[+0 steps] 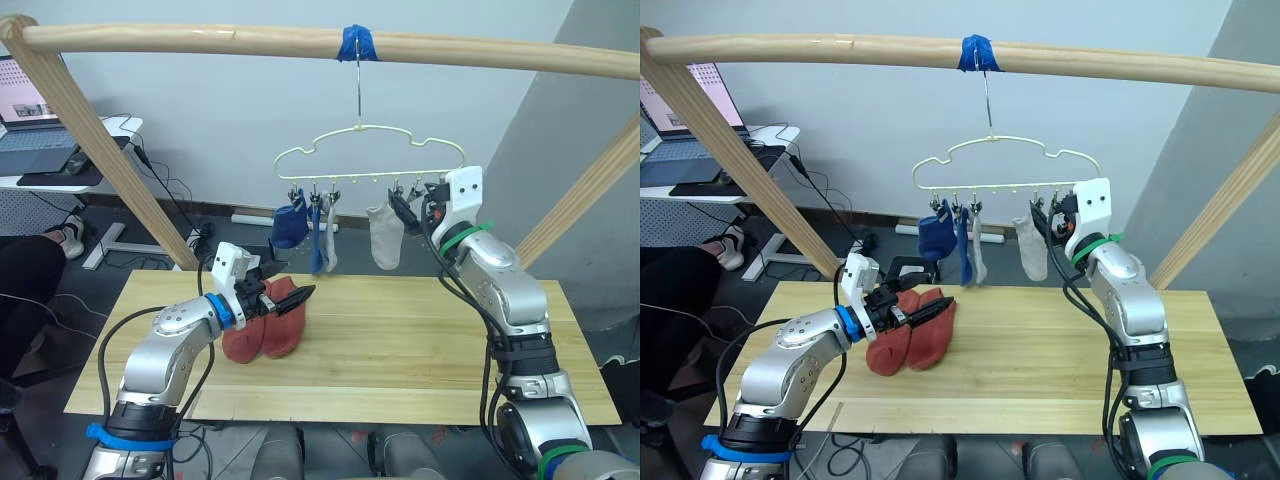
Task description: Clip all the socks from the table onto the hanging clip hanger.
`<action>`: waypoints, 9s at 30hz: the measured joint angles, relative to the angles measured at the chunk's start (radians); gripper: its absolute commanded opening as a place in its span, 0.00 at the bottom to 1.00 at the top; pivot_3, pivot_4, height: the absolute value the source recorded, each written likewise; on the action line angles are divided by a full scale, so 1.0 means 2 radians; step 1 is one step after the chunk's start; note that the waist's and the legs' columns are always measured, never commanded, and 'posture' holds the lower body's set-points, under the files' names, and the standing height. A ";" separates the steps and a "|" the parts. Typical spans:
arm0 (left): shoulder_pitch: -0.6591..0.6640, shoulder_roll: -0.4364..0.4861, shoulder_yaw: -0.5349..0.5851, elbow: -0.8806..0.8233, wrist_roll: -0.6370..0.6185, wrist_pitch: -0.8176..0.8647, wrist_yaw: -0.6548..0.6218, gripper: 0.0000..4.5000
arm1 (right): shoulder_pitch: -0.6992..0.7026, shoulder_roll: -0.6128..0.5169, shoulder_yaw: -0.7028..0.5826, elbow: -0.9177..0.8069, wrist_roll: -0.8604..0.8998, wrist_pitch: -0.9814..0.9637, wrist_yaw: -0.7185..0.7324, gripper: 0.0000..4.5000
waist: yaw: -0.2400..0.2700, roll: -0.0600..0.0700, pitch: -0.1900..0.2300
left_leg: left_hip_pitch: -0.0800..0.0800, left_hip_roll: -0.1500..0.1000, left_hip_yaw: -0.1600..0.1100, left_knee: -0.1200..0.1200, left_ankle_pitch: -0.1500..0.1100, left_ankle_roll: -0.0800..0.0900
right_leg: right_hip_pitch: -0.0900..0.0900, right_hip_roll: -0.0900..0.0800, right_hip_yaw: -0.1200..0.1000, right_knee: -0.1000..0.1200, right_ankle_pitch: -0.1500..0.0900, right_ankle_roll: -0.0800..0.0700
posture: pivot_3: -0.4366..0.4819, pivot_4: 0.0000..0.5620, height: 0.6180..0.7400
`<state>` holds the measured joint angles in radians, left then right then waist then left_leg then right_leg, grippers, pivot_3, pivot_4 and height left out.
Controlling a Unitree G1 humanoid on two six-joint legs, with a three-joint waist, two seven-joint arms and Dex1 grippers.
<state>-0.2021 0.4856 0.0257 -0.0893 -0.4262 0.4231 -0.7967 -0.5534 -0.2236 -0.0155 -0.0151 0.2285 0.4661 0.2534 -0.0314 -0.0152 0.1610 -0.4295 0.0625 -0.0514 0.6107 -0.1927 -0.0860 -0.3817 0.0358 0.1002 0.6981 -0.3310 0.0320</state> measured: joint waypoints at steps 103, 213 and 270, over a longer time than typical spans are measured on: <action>0.011 0.001 0.000 -0.023 0.001 0.000 0.011 1.00 | -0.012 0.178 -0.007 0.055 -0.062 -0.077 -0.158 0.59 | 0.001 0.000 0.000 | 0.000 0.000 0.000 0.000 0.000 0.000 | 0.000 0.000 0.000 0.000 0.000 0.000 | 0.56 0.26 1.00; -0.142 -0.079 -0.138 0.222 0.296 -0.574 0.104 0.01 | -0.183 0.172 -0.447 -0.059 0.317 0.570 -0.247 0.08 | -0.007 0.002 0.004 | -0.002 0.000 0.000 0.000 0.000 0.000 | -0.002 0.000 0.000 0.000 0.000 0.000 | 0.45 0.29 1.00; -0.181 -0.102 -0.139 0.257 0.290 -0.554 0.131 0.01 | -0.184 0.177 -0.452 -0.058 0.369 0.570 -0.310 0.08 | -0.013 0.002 0.004 | -0.002 0.000 0.000 -0.001 0.000 0.000 | -0.002 0.000 0.000 0.000 0.000 0.000 | 0.45 0.27 1.00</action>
<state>-0.5637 0.2809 -0.2514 0.4254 0.1533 -0.6853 -0.5356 -0.9213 0.1302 -0.9198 -0.1320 0.9664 1.6064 -0.3673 -0.0575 -0.0110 0.1692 -0.4333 0.0619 -0.0506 0.6095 -0.1926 -0.0855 -0.3855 0.0360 0.1005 0.6982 -0.3306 0.0314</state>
